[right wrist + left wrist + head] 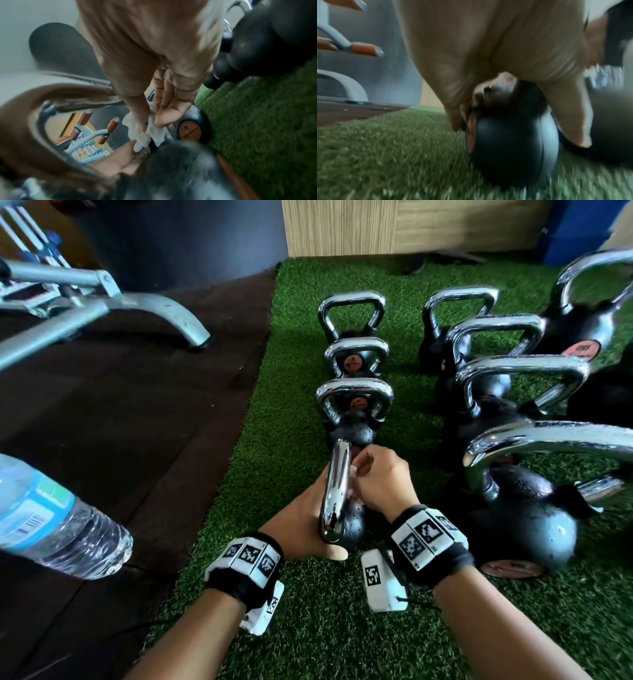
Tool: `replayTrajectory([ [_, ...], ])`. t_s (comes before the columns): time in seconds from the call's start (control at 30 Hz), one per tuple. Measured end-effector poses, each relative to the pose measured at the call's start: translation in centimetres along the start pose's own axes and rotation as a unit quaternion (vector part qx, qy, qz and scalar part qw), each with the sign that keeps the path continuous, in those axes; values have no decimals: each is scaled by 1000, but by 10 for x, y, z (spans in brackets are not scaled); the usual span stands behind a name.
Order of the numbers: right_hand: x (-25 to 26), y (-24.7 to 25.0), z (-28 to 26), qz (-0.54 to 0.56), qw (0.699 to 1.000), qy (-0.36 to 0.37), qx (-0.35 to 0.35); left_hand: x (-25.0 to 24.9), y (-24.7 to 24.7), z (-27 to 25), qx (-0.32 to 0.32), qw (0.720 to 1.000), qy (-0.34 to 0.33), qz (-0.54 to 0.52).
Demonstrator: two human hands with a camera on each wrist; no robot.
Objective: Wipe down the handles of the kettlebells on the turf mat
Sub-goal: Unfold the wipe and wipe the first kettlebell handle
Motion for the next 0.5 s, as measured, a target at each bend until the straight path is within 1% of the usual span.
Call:
replayTrajectory([
  [0.07,9,13,-3,-20,996,83,-5,-10,5,-10,-10,1000,10,2],
  [0.1,15,19,-3,-27,992,126,11,-15,8,-16,-29,999,27,4],
  [0.17,27,24,-1,-66,976,196,71,-27,13,-27,-87,993,67,42],
  [0.23,39,26,6,-130,957,231,116,-42,15,-33,-135,984,63,99],
  [0.3,46,29,8,-180,947,233,127,-57,18,-32,-153,971,52,175],
  [0.37,49,33,2,-196,950,215,115,-69,27,-31,-144,961,34,231],
  [0.4,49,35,-3,-197,953,206,106,-73,33,-30,-131,961,27,242],
  [0.43,48,38,-8,-200,955,195,96,-75,41,-28,-105,963,28,248],
  [0.5,47,44,-19,-219,958,166,83,-73,59,-21,-22,958,53,281],
])
Point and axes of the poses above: each hand's wrist, its own z-axis towards the middle knuckle, its own y-axis out of the back of the hand, x = y × z, the point moved 3 cm from there along z, towards the middle knuckle, and after that the axes turned 3 degrees about x, right-handed, at the moved point
